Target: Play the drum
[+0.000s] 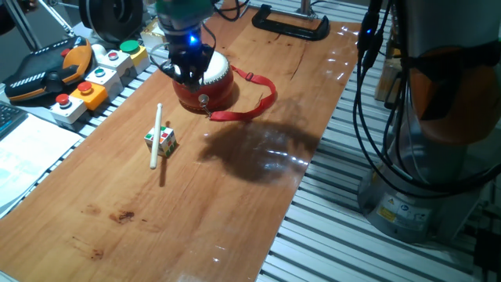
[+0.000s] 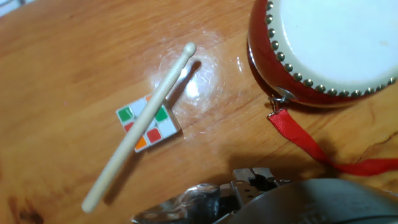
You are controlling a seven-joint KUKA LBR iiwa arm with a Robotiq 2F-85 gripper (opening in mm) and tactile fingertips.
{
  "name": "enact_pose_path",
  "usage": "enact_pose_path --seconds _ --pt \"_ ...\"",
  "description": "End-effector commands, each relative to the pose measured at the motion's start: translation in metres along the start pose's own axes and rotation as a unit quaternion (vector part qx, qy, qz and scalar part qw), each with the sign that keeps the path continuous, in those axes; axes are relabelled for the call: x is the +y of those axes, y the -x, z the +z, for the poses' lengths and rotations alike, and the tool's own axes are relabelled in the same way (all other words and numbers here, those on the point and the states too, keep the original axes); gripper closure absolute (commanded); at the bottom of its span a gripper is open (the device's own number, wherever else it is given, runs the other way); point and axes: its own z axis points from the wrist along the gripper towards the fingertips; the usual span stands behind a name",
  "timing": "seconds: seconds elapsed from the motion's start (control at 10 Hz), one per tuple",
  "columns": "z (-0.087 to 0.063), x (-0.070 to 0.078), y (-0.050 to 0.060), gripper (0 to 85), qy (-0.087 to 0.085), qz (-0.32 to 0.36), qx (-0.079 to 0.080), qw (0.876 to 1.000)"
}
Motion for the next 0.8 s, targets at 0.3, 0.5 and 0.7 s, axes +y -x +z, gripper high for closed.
enact_pose_path --seconds 0.3,0.5,0.7 --pt "0.007 0.005 0.000 84.3 0.001 0.027 0.000 1.000" --pt "0.010 0.007 -0.001 84.3 -0.001 0.034 -0.002 0.999" --pt "0.014 0.009 -0.002 84.3 -0.005 0.041 -0.003 0.999"
